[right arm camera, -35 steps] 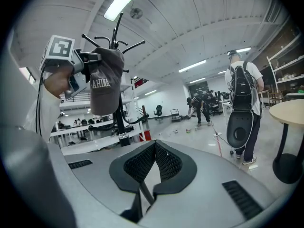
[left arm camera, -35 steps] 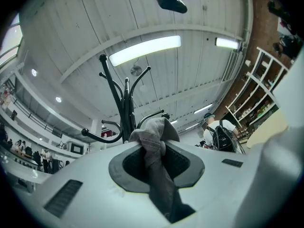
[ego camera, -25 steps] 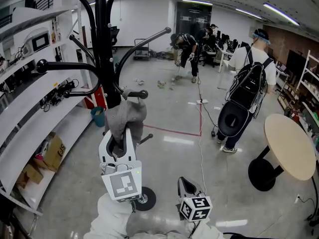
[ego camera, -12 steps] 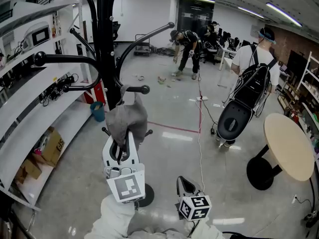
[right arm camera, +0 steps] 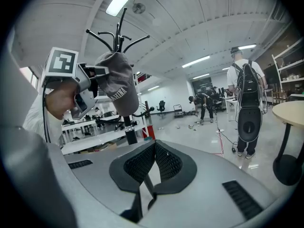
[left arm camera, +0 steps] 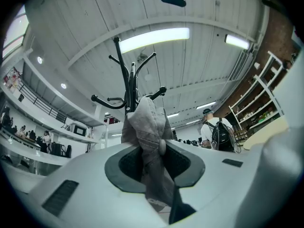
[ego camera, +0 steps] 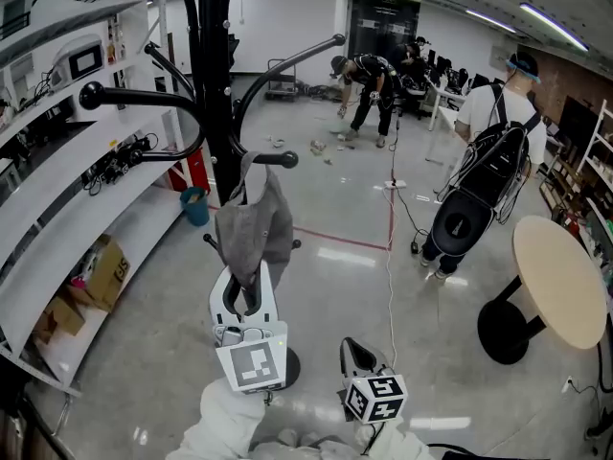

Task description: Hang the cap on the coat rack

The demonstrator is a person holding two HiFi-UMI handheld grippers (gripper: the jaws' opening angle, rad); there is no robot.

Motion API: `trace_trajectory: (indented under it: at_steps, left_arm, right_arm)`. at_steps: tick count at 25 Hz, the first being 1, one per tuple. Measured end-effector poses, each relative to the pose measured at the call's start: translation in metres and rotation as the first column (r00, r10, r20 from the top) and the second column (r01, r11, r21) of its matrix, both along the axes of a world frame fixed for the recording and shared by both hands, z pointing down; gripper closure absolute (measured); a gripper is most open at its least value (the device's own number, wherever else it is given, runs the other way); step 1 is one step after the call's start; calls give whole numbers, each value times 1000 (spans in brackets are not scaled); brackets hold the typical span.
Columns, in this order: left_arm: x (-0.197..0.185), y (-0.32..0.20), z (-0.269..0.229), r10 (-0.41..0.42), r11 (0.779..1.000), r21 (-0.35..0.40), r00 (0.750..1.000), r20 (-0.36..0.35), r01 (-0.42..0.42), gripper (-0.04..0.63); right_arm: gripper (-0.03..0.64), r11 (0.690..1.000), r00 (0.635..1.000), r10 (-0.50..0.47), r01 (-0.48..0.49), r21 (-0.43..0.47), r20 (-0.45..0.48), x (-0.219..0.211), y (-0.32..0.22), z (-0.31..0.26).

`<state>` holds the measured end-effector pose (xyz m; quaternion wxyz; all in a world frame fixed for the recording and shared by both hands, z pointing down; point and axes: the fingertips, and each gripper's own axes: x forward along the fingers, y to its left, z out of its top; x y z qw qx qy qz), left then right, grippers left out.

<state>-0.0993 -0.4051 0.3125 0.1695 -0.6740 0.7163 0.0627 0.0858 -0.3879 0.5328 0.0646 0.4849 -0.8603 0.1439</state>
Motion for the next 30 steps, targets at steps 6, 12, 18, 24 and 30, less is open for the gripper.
trace_trajectory:
  at_steps: [6,12,18,24,30]
  left_arm:
    - [-3,10,15,5,1000,-30,1000,-22,-6,508]
    - [5,19,34,32,996,-79,999,-32,-34,500]
    - [9,34,64,35,988,-148,998,-53,-42,500]
    - [11,52,96,17,974,-224,995,-99,-39,500]
    - [13,66,145,11,936,-346,987,-162,-67,500]
  right_arm:
    - [606,1000,1000,-21,21,8,3,-12,7,-2]
    - [606,999,999,-44,44,17,5,-19,11,-3]
    - [606,997,997,-76,76,21,7,-35,16,-4]
    - [606,993,993,-115,115,32,15,-48,23,-8]
    - [606,983,984,-173,171,66,34,-66,28,-19]
